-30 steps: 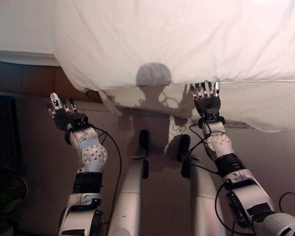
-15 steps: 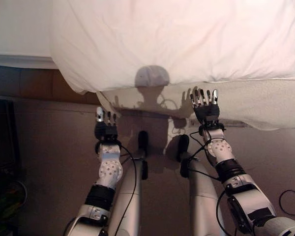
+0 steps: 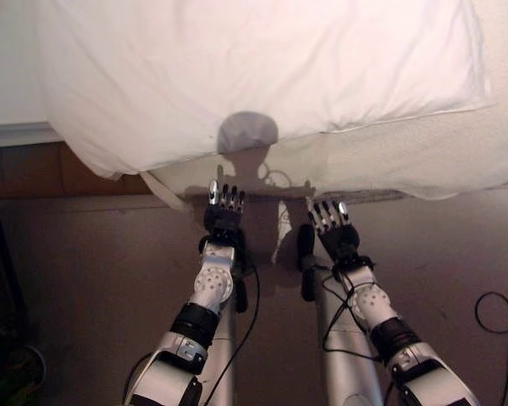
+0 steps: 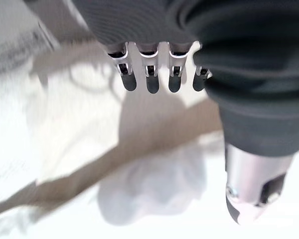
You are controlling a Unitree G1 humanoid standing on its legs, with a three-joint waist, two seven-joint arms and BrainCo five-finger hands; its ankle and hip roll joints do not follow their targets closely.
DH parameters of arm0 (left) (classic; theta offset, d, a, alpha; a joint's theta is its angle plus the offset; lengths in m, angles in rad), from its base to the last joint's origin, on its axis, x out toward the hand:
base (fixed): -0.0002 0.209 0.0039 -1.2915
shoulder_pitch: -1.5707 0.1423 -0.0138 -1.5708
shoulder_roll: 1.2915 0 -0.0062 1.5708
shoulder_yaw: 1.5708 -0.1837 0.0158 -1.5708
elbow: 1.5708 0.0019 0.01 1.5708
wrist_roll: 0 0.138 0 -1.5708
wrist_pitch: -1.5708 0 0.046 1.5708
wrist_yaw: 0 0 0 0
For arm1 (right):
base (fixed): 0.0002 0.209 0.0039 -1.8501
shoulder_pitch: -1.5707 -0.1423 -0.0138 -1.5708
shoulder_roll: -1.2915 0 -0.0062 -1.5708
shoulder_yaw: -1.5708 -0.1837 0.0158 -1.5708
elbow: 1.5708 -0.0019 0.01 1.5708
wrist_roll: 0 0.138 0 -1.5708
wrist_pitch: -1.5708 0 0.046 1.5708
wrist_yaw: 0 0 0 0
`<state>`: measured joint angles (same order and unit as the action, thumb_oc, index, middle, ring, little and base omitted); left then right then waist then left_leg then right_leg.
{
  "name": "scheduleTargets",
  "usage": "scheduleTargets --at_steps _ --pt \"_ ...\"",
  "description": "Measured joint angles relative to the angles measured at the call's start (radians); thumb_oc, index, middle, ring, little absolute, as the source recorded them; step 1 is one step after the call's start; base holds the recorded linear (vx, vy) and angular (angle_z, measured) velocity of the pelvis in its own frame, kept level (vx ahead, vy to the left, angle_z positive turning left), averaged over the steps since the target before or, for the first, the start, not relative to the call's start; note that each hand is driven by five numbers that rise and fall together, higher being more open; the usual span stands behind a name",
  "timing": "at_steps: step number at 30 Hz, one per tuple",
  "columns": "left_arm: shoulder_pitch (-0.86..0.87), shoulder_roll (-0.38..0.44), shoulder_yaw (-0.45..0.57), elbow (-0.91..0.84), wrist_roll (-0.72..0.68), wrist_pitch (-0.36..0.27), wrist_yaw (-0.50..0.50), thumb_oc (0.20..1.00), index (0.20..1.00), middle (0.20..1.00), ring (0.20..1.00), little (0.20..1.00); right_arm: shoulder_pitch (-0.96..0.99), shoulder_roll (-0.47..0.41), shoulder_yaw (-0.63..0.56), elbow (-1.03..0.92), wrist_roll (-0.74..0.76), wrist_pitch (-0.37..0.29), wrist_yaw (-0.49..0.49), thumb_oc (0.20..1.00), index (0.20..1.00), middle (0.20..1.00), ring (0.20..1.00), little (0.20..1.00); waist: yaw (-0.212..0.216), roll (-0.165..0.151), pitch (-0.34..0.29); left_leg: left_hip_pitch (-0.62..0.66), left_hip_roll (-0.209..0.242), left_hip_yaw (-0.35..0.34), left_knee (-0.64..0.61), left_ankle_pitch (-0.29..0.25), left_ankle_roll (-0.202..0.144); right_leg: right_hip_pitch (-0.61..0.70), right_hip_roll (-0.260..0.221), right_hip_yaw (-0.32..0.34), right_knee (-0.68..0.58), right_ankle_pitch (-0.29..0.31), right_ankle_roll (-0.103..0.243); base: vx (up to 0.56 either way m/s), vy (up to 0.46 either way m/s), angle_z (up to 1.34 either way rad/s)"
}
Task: Make the bed
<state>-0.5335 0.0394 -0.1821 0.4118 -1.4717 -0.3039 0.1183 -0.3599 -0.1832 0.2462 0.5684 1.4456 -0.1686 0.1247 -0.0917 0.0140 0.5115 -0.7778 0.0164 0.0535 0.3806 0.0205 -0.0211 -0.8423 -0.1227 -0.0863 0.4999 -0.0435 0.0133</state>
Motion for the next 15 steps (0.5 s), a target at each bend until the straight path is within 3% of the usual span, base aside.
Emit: scheduleTargets --at_steps 9,15 --pt "-0.076 0.037 0.049 -0.032 -0.003 -0.026 -0.081 1.0 1.0 1.0 1.0 1.0 0.079 -0.003 0.029 -0.005 -0.022 0.009 0.014 1.0 1.0 1.0 1.0 1.0 -0.029 -0.051 -0.026 -0.014 0.02 0.022 0.002 -0.011 -0.008 -0.027 0.023 0.023 -0.015 0.009 0.002 0.01 -0.012 -0.11" --pt "-0.113 0.058 0.059 -0.039 -0.002 -0.06 -0.081 1.0 1.0 1.0 1.0 1.0 0.08 -0.001 0.044 -0.009 -0.035 0.013 0.012 1.0 1.0 1.0 1.0 1.0 -0.03 -0.056 -0.028 -0.027 0.021 0.025 0.015 -0.014 -0.01 -0.032 0.025 0.023 -0.014 0.013 -0.003 0.0 -0.005 -0.01"
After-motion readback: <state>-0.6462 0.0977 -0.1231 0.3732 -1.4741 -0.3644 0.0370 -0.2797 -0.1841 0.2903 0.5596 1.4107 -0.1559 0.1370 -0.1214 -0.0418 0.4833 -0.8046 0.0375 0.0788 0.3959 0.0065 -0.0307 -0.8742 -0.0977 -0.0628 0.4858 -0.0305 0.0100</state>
